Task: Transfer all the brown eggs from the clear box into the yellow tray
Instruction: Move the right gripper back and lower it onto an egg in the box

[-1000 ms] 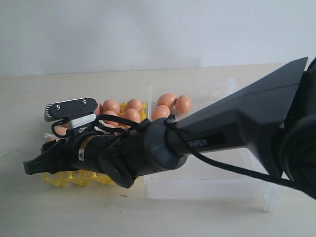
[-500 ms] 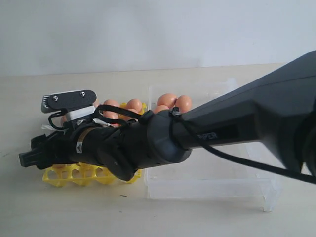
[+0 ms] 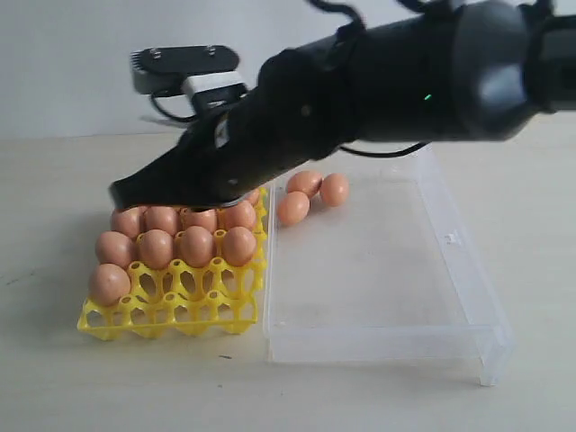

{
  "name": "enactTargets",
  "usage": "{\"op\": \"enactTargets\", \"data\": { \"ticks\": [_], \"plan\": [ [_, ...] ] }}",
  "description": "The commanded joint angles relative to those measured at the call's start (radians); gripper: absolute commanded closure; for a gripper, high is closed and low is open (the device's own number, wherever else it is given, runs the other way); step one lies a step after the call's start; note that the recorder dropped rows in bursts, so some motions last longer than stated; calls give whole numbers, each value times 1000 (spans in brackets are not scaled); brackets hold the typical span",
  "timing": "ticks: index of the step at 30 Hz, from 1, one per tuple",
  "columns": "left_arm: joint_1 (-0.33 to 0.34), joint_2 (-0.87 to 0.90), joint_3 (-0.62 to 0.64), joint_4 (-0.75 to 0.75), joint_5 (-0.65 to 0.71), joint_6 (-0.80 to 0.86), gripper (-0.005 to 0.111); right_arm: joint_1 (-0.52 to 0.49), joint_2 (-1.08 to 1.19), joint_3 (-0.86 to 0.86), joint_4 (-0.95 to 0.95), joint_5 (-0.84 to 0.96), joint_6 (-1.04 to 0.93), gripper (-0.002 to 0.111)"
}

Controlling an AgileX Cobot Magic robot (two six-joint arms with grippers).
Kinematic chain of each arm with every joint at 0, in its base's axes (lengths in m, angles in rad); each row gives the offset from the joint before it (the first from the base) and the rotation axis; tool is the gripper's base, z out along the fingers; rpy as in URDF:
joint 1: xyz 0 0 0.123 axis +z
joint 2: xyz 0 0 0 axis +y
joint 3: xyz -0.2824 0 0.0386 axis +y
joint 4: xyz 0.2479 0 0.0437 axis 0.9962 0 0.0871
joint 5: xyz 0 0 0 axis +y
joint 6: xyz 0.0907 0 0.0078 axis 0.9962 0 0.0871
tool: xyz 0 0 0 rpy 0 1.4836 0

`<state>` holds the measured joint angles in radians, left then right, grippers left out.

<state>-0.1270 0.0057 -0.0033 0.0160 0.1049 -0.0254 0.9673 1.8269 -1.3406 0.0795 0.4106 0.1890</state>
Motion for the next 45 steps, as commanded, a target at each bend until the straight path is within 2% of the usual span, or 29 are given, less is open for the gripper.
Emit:
{"op": "enactTargets", "data": {
  "ticks": [1,5,7,12,16,18,20,28,35,38,41,43,44,45],
  "plan": [
    [-3,-6,3,-7,-2,-4,107,-137,-26,-5,-7,181,-11,108],
    [-3,-6,3,-7,-2,-4,107,-263,-4,-11,34,246,-12,107],
    [-3,-6,3,-7,-2,-4,107,-318,23,-45,37,295,-13,102],
    [-3,-6,3,-7,-2,-4,107,-406,129,-182,62,420,-57,80],
    [-3,-6,3,-7,-2,-4,107,-447,221,-308,64,460,-57,57],
    [-3,-6,3,-7,-2,-4,107,-463,271,-367,66,473,-57,50],
    [-3,-6,3,-7,-2,-4,107,-477,337,-438,70,491,-51,47],
    [-3,-6,3,-7,-2,-4,107,-504,520,-604,86,481,-23,47],
    [-3,-6,3,-7,-2,-4,107,-504,581,-644,112,465,-4,49],
    [-3,-6,3,-7,-2,-4,107,-504,594,-644,112,467,-4,62],
    [-3,-6,3,-7,-2,-4,107,-504,591,-644,117,469,-4,84],
    [-3,-6,3,-7,-2,-4,107,-504,582,-644,117,469,-4,102],
    [-3,-6,3,-7,-2,-4,107,-504,575,-644,117,469,-4,108],
    [-3,-6,3,-7,-2,-4,107,-504,565,-644,117,471,-7,108]
  ]
}}
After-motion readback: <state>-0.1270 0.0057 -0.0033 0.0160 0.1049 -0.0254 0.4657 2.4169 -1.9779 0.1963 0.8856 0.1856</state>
